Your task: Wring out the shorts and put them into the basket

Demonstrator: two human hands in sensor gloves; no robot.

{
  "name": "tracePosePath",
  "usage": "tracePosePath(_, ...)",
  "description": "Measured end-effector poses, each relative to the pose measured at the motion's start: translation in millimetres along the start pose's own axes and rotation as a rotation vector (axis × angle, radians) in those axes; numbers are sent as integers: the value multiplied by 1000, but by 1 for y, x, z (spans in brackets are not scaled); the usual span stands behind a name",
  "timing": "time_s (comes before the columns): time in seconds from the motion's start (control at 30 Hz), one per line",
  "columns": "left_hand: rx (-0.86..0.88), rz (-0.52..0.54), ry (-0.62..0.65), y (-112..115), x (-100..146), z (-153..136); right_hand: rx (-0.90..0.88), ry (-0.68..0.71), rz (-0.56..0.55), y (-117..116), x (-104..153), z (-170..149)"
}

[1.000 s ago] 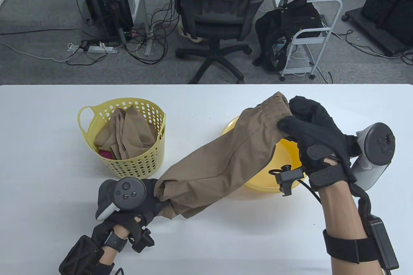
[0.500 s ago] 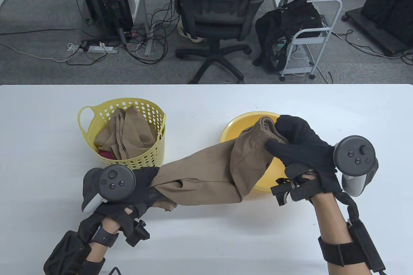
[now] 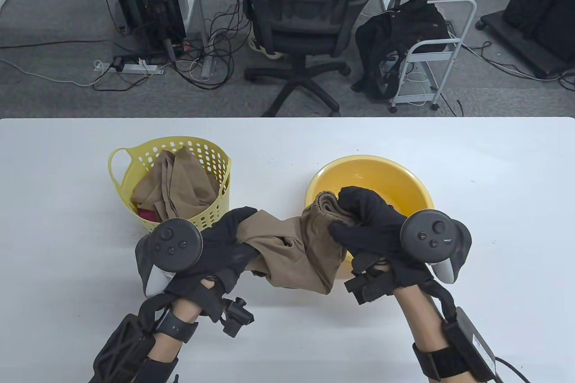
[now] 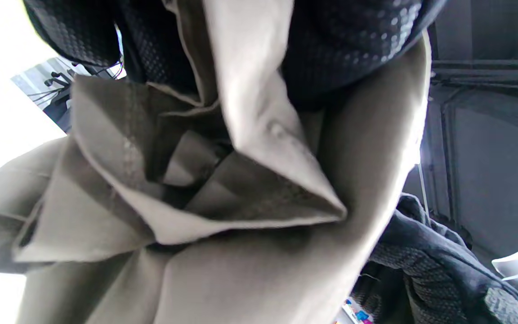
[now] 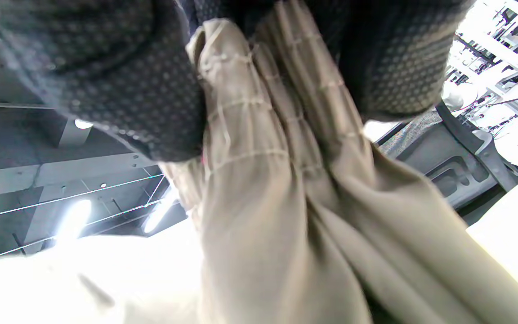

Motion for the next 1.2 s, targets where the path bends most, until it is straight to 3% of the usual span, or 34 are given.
tracePosePath(0.4,164,4,-11,21,-3,-6,-40,-8,-10,-32,-3,13)
tracePosePath(0.83,358,-167,134,32,2,-11,-179,-81,-5,-45,-3,4)
tracePosePath(1.2,170,-167,173,35,3,-5,-333,-70,108,-51,1,0)
Point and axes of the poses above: the tracker on the back of each hand, its own z axis roughly to the thumb side, its own x axis roughly from the fingertips to the wrist, y = z × x, the point moved 1 cm from there along -x, roughly from the wrist to the fingertips, and after that the axes turned 3 degrees about z, right-handed, at the moved point
